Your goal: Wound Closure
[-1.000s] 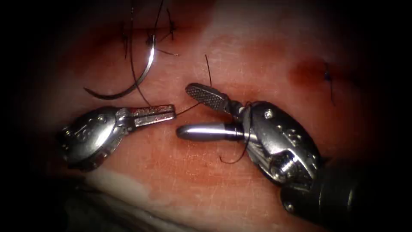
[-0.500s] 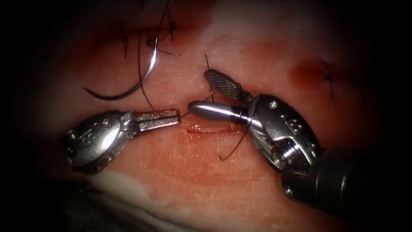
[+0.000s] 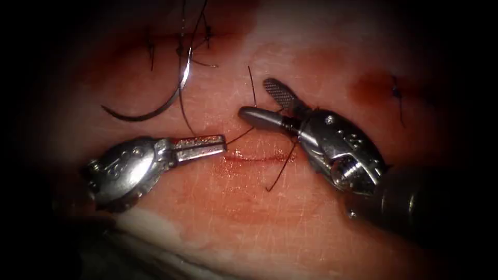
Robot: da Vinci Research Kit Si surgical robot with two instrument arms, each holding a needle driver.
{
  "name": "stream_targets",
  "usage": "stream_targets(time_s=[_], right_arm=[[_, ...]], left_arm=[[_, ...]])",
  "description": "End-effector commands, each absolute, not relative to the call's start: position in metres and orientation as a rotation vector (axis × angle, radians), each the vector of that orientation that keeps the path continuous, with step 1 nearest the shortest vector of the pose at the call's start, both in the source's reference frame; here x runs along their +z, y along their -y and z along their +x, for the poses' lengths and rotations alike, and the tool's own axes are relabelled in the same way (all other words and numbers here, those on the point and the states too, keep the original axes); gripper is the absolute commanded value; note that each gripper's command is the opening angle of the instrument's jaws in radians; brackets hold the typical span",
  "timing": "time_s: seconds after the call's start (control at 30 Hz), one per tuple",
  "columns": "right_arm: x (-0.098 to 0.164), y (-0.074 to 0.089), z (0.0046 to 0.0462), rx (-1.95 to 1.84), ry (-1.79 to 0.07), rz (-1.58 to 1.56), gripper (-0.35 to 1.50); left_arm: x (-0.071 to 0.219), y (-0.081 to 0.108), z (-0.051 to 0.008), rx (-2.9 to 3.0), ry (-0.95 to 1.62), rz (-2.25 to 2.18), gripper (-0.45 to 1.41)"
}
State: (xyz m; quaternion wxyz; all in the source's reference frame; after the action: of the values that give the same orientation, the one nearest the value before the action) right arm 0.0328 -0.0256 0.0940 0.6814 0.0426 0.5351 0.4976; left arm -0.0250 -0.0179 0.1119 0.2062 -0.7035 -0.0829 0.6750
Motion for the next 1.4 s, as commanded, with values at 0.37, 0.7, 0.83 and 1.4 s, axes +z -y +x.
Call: stream_targets(time_s=[0.37,0.7,0.83,1.4], right_arm=[[0.0978,0.0259,0.0345,1.111,-1.127,0.117,0.42],[0.0981,0.0264,0.0355,1.091,-1.105,0.178,-0.35],[0.0980,0.0268,0.0350,1.084,-1.080,0.195,-0.35],[0.0910,0.0308,0.0322,0.998,-1.077,0.104,-0.35]], left_arm=[[0.1126,0.0184,-0.0255,1.879,0.238,-1.960,-0.45],[0.1124,0.0184,-0.0255,1.877,0.240,-1.961,-0.45],[0.1124,0.0183,-0.0254,1.877,0.242,-1.961,-0.45],[0.1147,0.0106,-0.0226,1.916,0.284,-1.691,-0.45]])
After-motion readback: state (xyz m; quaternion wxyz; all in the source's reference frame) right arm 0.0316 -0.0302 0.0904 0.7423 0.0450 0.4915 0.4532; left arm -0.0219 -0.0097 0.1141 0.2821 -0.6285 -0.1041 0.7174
